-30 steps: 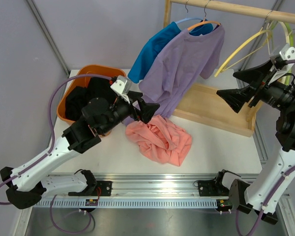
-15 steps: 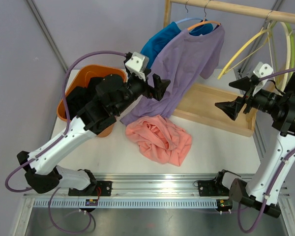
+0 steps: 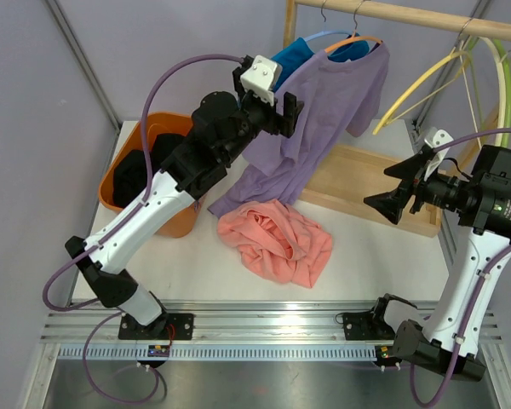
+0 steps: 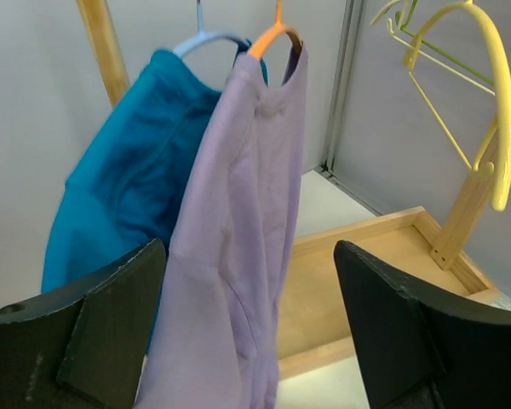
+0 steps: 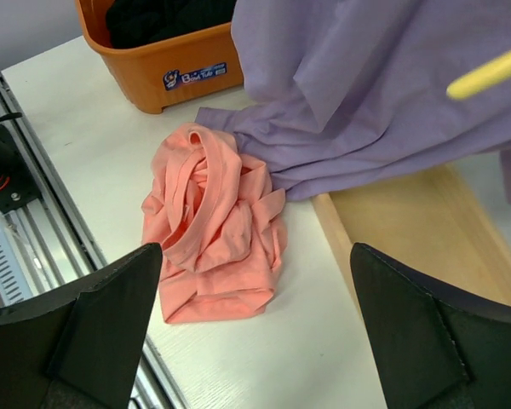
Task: Remove the t-shirt from the hanger
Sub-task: Place the tshirt into the basket
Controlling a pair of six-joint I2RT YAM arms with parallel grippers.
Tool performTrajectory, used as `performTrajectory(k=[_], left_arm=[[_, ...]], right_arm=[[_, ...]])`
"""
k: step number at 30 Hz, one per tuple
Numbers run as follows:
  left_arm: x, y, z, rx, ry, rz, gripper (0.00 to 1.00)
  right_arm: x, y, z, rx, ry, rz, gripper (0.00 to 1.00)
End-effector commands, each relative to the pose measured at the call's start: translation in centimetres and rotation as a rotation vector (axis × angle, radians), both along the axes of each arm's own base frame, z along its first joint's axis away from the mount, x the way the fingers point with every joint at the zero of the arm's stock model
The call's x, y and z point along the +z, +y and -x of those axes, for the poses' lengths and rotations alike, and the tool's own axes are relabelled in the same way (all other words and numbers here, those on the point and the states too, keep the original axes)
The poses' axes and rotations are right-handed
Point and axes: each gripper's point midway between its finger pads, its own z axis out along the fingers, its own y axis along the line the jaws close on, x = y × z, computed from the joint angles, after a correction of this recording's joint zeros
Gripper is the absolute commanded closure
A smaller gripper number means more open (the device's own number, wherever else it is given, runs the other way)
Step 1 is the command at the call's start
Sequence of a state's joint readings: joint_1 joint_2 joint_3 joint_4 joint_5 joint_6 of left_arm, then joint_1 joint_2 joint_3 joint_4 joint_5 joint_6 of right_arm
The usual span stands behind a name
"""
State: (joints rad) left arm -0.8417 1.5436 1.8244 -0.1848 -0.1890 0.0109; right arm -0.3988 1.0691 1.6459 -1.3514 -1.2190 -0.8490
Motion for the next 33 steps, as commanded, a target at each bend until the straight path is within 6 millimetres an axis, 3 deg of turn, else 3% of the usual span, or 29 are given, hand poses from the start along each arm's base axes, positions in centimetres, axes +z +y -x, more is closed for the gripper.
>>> performTrajectory(k=[1, 6, 10, 13, 24, 30, 33], left_arm=[[5.1, 0.1, -0.9, 0.025, -0.184, -0.005, 0.2], [6.6, -1.9, -3.7, 0.038, -0.287, -0.1, 0.29], [5.4, -3.8, -5.1, 0.001, -0.306, -0.17, 0.39], [4.3, -4.7, -5.8, -0.022, -0.317, -0.199, 0.41], [1.9, -5.5, -8.5, -0.034, -0.285, -0.233, 0.51], [0.6, -5.1, -9.9, 0.009, -0.268, -0.262, 0.4], [0.9, -5.3, -9.7, -0.024, -0.269, -0.244, 0.5]], right_arm=[[-2.7, 1.3, 3.0, 0.006, 0.188, -0.073, 0.01], [-4.0, 1.5, 3.3, 0.01, 0.219, -0.101, 0.01], [-5.2, 1.7, 3.6, 0.009, 0.232, -0.107, 0.0], [-6.2, 1.7, 3.5, 0.008, 0.248, -0.115, 0.01], [-7.4, 1.9, 3.3, 0.021, 0.278, -0.166, 0.0], [-7.6, 2.1, 3.5, 0.027, 0.281, -0.177, 0.0], [-7.7, 2.2, 3.6, 0.032, 0.286, -0.186, 0.01]])
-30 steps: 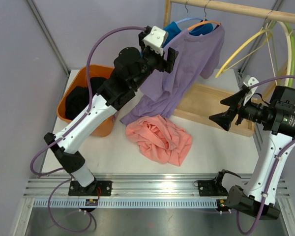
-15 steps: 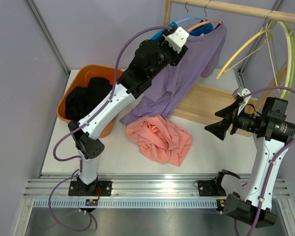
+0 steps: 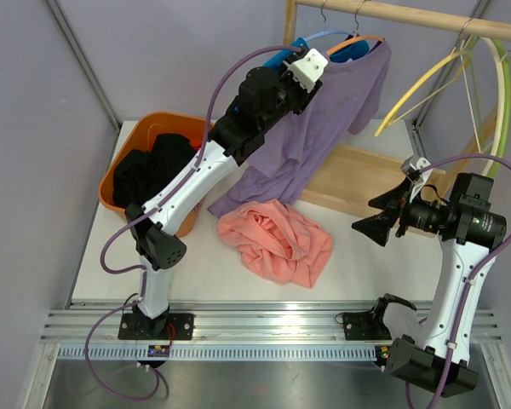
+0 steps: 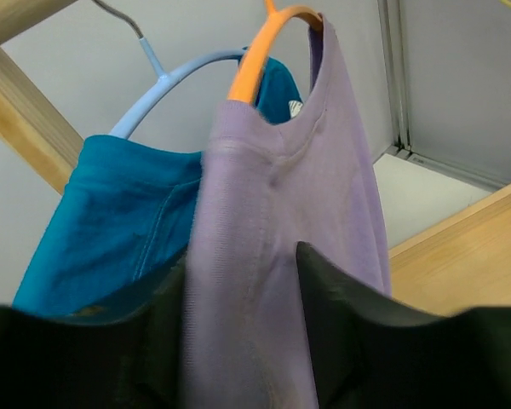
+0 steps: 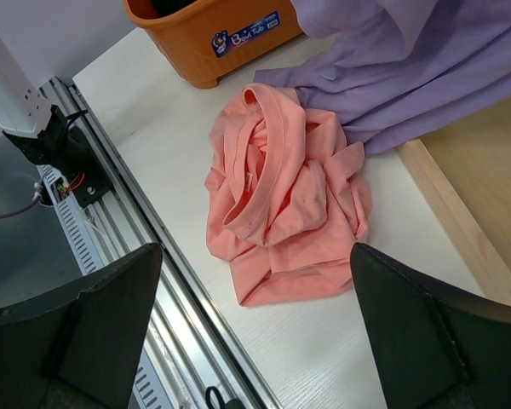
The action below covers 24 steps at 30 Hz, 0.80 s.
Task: Remove the t-shirt from the hanger
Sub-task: Place the tshirt into the basket
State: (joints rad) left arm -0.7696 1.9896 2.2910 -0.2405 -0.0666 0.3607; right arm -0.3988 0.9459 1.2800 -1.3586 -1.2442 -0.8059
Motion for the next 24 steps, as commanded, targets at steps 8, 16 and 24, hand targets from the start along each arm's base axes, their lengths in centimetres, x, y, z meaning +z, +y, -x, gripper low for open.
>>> performTrajectory(k=[8, 16, 24], left_arm=[[3.5, -1.1, 1.8, -0.137, -0.034, 0.096, 0.88], [7.5, -1.8, 4.3, -0.256, -0.054, 0.255, 1.0], [12.3, -1.0, 6.4, -0.323, -0.081, 0.44, 1.0]], right_arm=[[0.2, 1.0, 1.2, 0.026, 0.03, -0.057, 0.01], [-0.2, 1.1, 1.4, 0.027, 0.04, -0.064, 0.01], [-0.2, 1.1, 1.5, 0.026, 0.039, -0.064, 0.01]])
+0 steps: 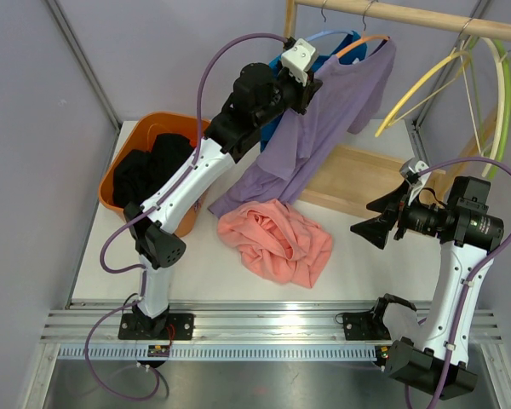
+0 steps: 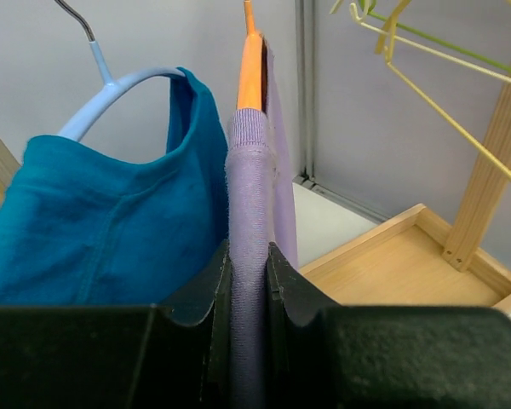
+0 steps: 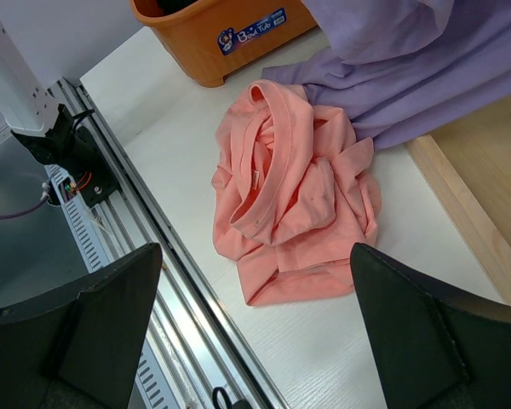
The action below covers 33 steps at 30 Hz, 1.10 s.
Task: Remove the t-shirt from the hanger
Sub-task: Place the tshirt into the basket
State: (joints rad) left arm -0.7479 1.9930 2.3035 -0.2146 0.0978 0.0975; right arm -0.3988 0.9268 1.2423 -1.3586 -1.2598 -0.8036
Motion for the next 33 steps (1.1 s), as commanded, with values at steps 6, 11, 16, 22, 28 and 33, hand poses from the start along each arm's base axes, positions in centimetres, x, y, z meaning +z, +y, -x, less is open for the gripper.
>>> performTrajectory(k=[6, 11, 16, 22, 28, 33], left_arm=[[12.6, 1.5, 5.2, -0.125, -0.23, 0.299, 1.0], [10.2, 1.1, 4.1, -0.1, -0.192, 0.234, 1.0], [7.0, 0.8, 3.5, -0.092, -0.136, 0.185, 0.77], [9.4, 2.9, 5.0, -0.08, -0.135, 0.226, 0.24], [12.4, 7.6, 8.0, -0.006, -0.084, 0.277, 0.08], [7.1, 12.9, 11.1, 0.129, 0.173, 0.261, 0.01]], right_arm=[[0.4, 0.8, 1.0, 0.019, 0.023, -0.044, 0.0], [0.4, 0.8, 1.2, 0.017, 0.021, -0.039, 0.01], [0.3, 0.8, 1.2, 0.014, 0.022, -0.034, 0.0], [0.3, 0.7, 1.3, 0.012, 0.018, -0.024, 0.01], [0.4, 0.4, 0.8, 0.004, -0.01, 0.002, 0.01], [-0.4, -0.4, -0.3, -0.03, -0.003, 0.029, 0.01]])
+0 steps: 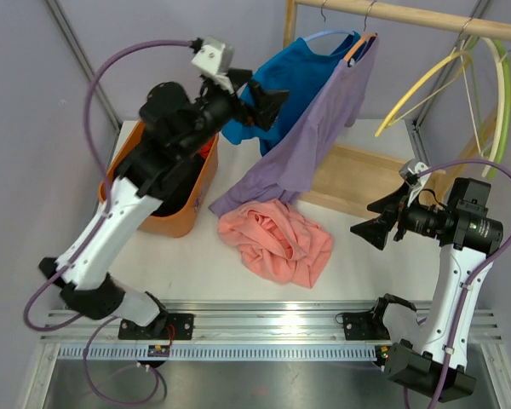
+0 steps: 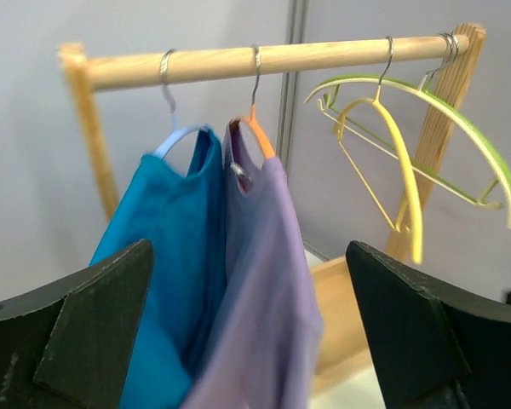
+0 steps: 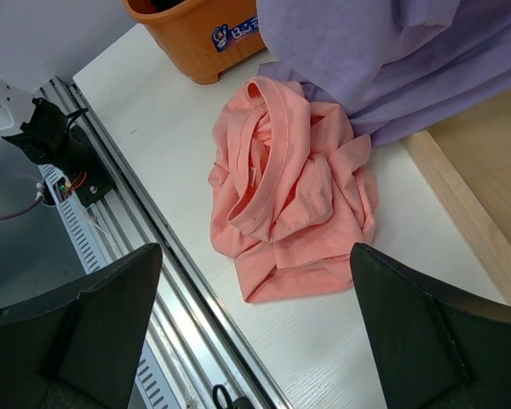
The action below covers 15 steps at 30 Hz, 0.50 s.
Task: Remove the t-shirt from the hanger
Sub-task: Place the tshirt into the basket
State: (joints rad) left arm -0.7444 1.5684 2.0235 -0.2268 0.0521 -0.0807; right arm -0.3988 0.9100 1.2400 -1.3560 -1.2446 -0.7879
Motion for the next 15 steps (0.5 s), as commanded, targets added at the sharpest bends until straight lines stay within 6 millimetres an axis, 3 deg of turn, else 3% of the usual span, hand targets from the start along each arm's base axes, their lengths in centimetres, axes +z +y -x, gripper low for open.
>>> performTrajectory(k=[1, 2, 4, 5, 7, 8, 10, 11, 13, 14, 15], left_arm=[[-3.9, 5.6, 3.4, 0.106, 0.211, 0.045, 0.01], [-6.7, 6.0, 3.9, 0.114, 0.284, 0.04, 0.01], [-10.3, 6.8, 5.6, 0.108, 0.441, 0.126, 0.01], [-15.3, 7.3, 6.7, 0.115, 0.54, 0.119, 0.01], [-20.2, 7.0, 7.9, 0.133, 0.751, 0.235, 0.01], [-24.3, 7.1, 8.4, 0.162, 0.852, 0.243, 0.01], [-27.9, 6.5, 8.9, 0.215, 1.022, 0.331, 0.01], [-30.9, 6.7, 8.8, 0.288, 1.089, 0.311, 0.01], [-33.0, 6.2, 8.9, 0.371, 1.19, 0.337, 0.01], [-35.8, 6.5, 8.6, 0.474, 1.234, 0.28, 0.01], [-35.8, 5.7, 8.5, 0.49, 1.257, 0.284, 0.01]], right_arm=[[-0.6, -0.6, -0.8, -0.028, -0.001, 0.025, 0.0], [-0.7, -0.6, -0.8, -0.041, 0.012, 0.017, 0.01], [-1.0, -0.9, -1.5, -0.056, 0.0, 0.018, 0.01], [-1.0, -0.9, -1.6, -0.07, 0.015, 0.006, 0.01], [-1.2, -1.1, -2.1, -0.081, 0.006, 0.002, 0.01], [-1.2, -1.1, -2.2, -0.091, 0.013, -0.002, 0.01], [-1.4, -1.4, -2.5, -0.104, 0.011, 0.005, 0.01], [-1.5, -1.4, -2.6, -0.11, 0.014, 0.006, 0.0], [-1.8, -1.5, -2.6, -0.116, 0.023, 0.01, 0.01], [-1.8, -1.5, -2.5, -0.119, 0.015, 0.015, 0.0], [-2.2, -1.6, -2.5, -0.122, 0.022, 0.016, 0.01]])
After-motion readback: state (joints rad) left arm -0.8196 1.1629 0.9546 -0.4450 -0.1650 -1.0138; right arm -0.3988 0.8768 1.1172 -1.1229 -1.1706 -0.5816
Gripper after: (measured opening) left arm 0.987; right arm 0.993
